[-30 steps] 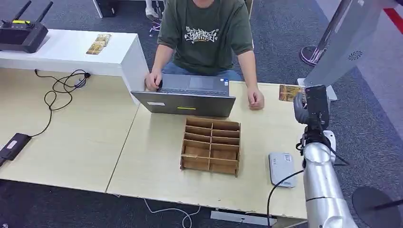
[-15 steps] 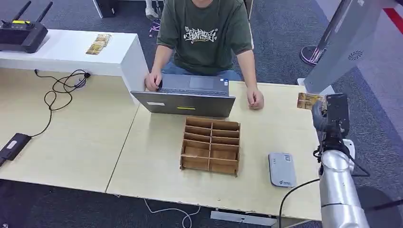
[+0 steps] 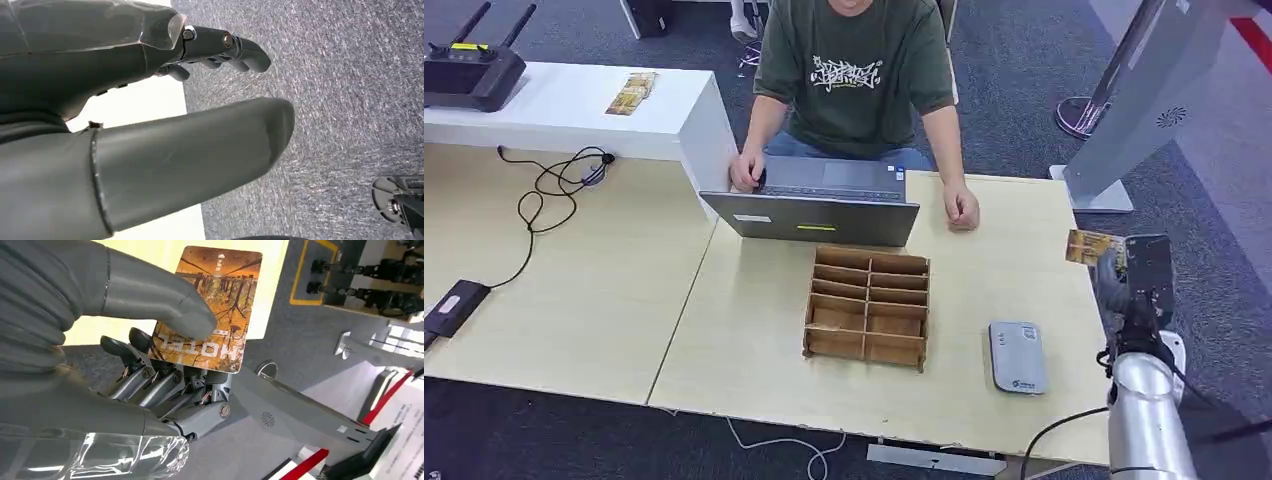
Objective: Pass the card to the sensor for recognition and then transmit it.
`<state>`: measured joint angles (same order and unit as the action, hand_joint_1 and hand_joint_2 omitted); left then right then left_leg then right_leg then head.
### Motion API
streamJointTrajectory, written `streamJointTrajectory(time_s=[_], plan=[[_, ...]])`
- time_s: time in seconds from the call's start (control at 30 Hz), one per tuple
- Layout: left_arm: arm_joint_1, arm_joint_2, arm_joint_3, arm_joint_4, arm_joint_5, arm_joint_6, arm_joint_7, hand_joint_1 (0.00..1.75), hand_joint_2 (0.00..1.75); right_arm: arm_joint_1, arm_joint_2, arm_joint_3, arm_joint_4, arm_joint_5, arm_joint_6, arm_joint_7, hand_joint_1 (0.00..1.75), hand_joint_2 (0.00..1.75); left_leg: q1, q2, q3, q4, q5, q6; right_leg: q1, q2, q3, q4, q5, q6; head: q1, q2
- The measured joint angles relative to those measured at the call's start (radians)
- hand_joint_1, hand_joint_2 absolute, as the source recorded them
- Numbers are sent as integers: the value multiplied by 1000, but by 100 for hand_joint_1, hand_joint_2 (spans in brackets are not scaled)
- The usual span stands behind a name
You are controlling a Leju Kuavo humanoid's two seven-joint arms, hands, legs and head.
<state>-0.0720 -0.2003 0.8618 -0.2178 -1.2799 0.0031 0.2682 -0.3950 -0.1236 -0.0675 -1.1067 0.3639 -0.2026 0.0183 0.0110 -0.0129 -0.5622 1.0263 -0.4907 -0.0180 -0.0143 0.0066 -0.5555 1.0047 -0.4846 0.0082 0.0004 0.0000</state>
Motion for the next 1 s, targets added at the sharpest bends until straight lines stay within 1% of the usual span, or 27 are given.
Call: streamJointTrajectory(time_s=[0.27,0.47,0.7,1.0], plan=[[0,0,6,0,0,0,1,0,0,76,-2,-29,-54,3,8,11,175,175,0,0,0,0,0,0,0,0,0,0,0,0,0,0],[0,0,6,0,-4,0,0,0,0,176,3,-55,-139,23,38,49,175,175,0,-1,-1,0,0,0,0,-1,0,0,0,0,0,0],[0,0,6,0,-9,0,0,0,0,281,26,-80,-241,53,70,82,175,175,0,-1,-1,0,0,0,0,-1,0,0,0,0,0,0],[0,0,6,0,-14,-1,0,0,0,391,68,-97,-343,69,96,98,175,175,0,-1,-1,0,0,0,0,-1,0,0,0,0,0,0]])
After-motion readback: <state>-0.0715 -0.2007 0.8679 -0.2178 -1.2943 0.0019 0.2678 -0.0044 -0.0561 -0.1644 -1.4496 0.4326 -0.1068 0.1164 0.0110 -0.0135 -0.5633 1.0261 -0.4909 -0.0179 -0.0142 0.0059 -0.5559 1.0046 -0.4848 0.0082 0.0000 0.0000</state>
